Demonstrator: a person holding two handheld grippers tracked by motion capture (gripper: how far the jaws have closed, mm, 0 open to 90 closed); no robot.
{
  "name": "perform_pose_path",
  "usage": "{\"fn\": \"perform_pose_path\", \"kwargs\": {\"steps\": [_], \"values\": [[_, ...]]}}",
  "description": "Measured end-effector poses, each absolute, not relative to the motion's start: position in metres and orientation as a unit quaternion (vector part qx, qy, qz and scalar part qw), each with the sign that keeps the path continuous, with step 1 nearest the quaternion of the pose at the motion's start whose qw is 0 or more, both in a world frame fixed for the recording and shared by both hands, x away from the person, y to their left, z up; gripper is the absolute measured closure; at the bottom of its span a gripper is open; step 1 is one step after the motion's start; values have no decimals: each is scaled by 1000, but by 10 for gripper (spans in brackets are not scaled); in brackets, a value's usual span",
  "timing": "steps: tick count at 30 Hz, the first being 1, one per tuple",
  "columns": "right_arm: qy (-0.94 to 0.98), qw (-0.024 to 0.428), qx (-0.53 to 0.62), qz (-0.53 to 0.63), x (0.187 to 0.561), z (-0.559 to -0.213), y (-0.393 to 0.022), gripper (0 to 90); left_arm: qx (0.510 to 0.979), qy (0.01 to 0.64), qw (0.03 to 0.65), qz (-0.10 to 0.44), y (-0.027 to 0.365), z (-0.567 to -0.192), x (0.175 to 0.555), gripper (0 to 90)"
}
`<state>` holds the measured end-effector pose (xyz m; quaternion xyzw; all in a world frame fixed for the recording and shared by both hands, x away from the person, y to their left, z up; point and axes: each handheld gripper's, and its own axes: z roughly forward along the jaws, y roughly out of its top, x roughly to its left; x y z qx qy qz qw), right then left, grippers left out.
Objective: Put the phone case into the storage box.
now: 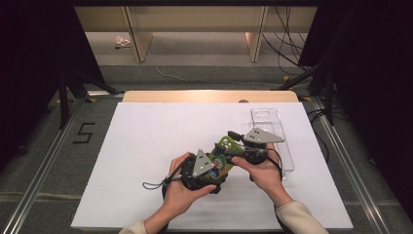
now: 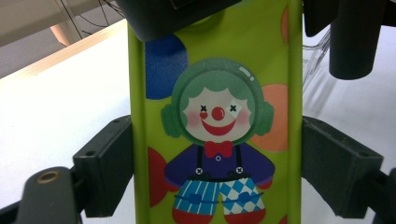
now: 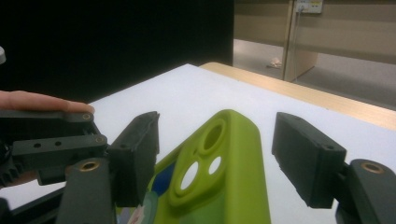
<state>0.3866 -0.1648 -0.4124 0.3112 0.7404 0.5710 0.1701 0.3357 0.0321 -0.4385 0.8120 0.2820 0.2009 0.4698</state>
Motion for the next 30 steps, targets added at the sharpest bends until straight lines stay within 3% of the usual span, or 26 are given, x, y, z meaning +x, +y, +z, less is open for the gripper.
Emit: {"fn": "perform_pose_path", "kwargs": {"steps": [30], "values": [[728, 155, 332, 580, 387, -411, -170, 645, 810, 288, 471, 198, 34, -443, 339, 163]]}}
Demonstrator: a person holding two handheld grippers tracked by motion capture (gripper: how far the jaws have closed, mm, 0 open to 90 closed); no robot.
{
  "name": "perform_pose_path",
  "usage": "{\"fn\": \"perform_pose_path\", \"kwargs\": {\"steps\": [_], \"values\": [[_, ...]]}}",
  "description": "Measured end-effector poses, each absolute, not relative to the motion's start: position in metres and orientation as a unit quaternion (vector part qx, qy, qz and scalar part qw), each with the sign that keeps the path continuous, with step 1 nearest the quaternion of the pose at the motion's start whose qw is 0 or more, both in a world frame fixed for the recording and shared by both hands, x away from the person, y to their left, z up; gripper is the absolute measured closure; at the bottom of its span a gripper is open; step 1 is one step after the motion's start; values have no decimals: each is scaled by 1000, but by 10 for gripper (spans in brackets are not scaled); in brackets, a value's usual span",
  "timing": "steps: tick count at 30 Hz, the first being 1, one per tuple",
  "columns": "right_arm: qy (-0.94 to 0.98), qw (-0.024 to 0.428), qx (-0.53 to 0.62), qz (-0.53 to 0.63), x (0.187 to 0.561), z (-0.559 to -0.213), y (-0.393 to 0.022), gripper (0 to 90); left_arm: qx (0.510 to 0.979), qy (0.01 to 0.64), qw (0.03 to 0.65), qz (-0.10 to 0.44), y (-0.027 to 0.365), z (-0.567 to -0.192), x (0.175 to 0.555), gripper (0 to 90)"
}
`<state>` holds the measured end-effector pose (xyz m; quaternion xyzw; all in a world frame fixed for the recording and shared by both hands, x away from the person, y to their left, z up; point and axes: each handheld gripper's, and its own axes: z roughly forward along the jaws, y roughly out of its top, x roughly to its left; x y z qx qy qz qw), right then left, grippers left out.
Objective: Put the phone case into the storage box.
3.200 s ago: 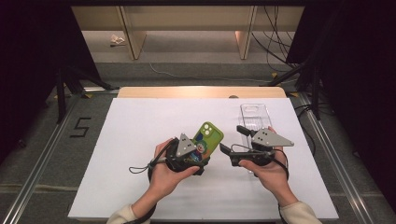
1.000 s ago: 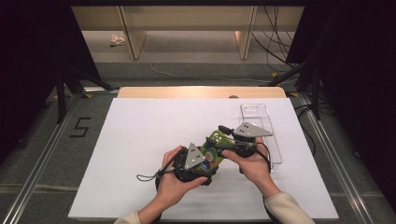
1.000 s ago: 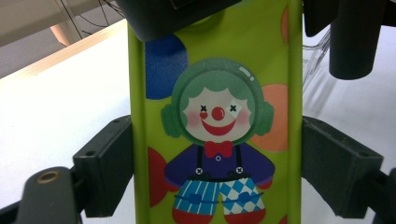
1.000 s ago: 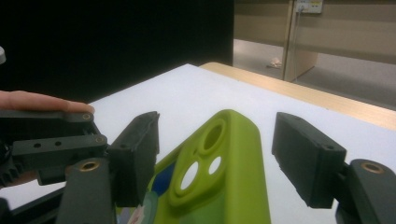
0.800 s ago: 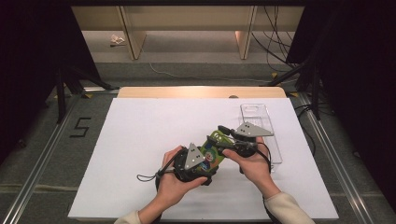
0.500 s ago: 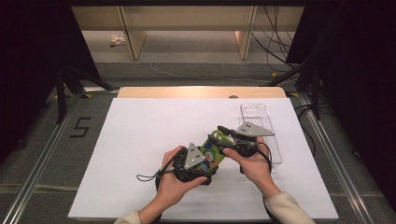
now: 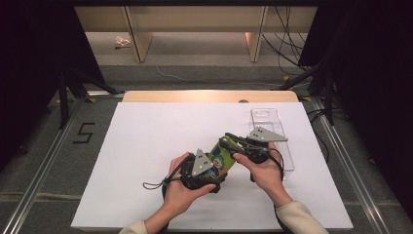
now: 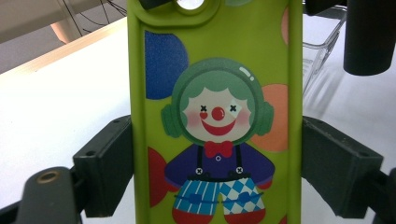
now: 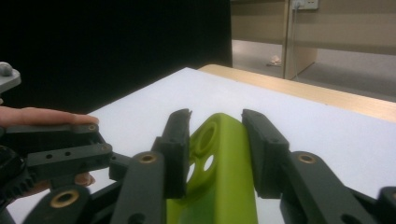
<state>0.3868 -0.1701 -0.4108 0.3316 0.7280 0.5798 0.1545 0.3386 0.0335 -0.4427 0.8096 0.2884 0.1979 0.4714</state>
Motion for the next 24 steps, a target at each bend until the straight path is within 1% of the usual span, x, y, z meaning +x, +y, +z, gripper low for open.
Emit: {"fn": "perform_pose_path", "kwargs": {"steps": [14, 24], "values": [[723, 122, 325, 598, 384, -409, -169, 750, 818, 285, 458, 199, 31, -449, 340, 161], [723, 116, 316, 603, 379, -406, -165, 773, 820, 279, 462, 193, 30, -451, 342, 155]]}}
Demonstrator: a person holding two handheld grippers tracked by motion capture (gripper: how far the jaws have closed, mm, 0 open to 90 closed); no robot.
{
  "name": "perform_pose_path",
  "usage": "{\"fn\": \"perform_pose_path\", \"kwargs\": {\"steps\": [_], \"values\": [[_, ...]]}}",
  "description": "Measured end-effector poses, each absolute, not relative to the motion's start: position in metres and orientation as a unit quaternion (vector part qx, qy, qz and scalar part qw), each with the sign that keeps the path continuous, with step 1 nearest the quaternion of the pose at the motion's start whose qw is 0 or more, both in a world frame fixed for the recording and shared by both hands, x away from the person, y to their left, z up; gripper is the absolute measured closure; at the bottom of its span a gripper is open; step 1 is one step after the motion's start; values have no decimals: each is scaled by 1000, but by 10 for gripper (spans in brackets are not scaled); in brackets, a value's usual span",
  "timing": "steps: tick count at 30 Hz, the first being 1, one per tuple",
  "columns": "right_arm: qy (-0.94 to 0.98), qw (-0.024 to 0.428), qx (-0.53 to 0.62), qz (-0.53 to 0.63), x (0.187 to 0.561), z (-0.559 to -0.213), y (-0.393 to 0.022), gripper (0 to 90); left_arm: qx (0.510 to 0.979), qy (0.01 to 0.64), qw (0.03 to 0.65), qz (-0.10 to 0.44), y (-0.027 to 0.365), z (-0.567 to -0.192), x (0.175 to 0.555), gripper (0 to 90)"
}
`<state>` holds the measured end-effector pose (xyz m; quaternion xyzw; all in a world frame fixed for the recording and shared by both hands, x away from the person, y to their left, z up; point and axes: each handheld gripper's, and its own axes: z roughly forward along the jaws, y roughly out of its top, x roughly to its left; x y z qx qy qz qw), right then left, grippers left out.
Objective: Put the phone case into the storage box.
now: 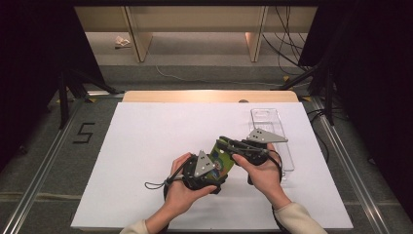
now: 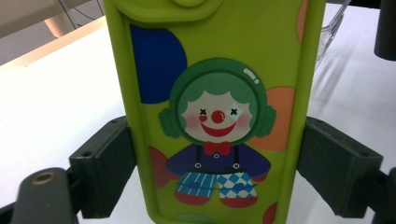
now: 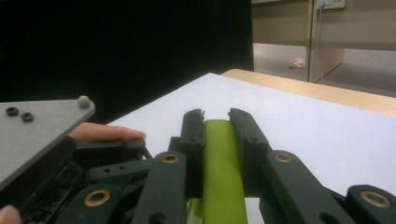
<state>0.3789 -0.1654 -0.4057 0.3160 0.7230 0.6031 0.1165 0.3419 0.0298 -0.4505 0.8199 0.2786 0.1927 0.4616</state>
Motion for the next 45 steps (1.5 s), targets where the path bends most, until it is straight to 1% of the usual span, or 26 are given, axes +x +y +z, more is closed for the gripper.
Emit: {"fn": "perform_pose_path", "kwargs": {"steps": [2, 10, 18, 28, 38, 45], "values": [[722, 119, 311, 606, 376, -403, -164, 778, 818, 279, 465, 190, 31, -449, 343, 165], [726, 123, 302, 606, 375, -396, -167, 777, 810, 283, 486, 166, 43, -447, 350, 152], [754, 118, 274, 585, 374, -393, -167, 776, 814, 267, 494, 150, 50, -446, 351, 154], [790, 93, 209, 569, 375, -387, -172, 776, 816, 246, 505, 138, 53, -440, 347, 157], [802, 81, 182, 563, 375, -384, -174, 776, 822, 229, 506, 128, 56, -440, 347, 167], [808, 74, 174, 558, 375, -384, -174, 776, 823, 222, 510, 112, 59, -441, 350, 199]]}}
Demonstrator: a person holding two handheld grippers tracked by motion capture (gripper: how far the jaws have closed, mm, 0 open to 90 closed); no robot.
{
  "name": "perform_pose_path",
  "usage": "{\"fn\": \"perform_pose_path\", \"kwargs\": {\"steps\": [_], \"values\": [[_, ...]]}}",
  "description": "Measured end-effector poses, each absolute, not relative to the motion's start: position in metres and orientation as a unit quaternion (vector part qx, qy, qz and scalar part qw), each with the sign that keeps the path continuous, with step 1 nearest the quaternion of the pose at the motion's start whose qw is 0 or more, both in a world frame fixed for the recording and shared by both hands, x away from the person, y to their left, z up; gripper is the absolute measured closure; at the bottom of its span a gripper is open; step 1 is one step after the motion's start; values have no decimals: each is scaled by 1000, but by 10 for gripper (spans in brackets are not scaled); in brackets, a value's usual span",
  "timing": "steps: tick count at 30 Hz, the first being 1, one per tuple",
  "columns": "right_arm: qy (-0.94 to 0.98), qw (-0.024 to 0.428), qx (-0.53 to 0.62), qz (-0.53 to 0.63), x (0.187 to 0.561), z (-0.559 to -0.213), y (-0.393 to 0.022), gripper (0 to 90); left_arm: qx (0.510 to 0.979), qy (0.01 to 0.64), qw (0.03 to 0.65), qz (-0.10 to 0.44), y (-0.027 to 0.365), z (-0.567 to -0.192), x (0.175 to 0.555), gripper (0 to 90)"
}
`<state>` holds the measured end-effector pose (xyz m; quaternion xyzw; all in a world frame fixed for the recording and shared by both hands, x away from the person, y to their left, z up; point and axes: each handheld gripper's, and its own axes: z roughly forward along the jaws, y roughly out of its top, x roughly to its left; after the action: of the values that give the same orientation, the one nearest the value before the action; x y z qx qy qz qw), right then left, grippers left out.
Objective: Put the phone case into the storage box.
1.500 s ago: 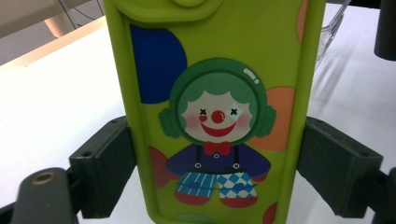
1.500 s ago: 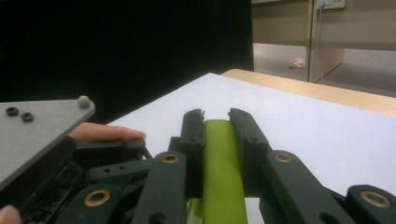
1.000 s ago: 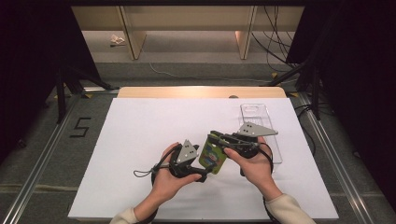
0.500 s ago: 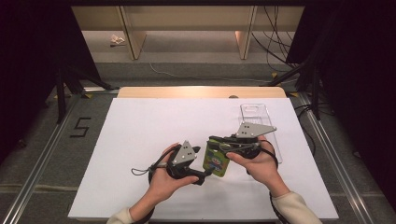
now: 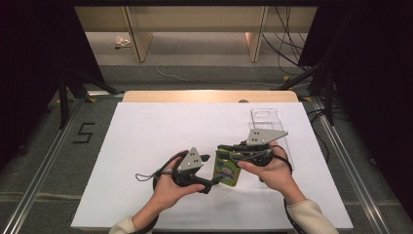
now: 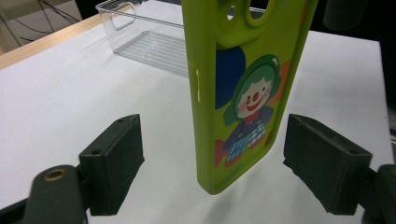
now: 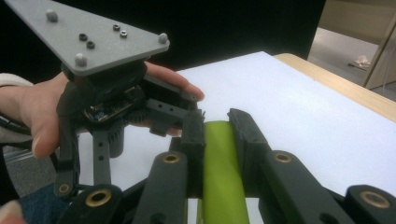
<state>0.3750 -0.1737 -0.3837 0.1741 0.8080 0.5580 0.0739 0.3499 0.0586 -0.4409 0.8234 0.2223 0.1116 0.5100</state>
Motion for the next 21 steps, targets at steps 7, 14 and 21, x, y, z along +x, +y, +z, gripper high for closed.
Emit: {"fn": "perform_pose_path", "kwargs": {"steps": [7, 14, 21], "values": [[814, 63, 156, 556, 374, -383, -172, 776, 831, 212, 504, 101, 59, -444, 352, 212], [815, 59, 149, 557, 373, -382, -172, 776, 838, 212, 495, 91, 59, -450, 354, 228], [813, 53, 149, 560, 372, -381, -171, 776, 843, 208, 489, 80, 57, -455, 355, 250]]}}
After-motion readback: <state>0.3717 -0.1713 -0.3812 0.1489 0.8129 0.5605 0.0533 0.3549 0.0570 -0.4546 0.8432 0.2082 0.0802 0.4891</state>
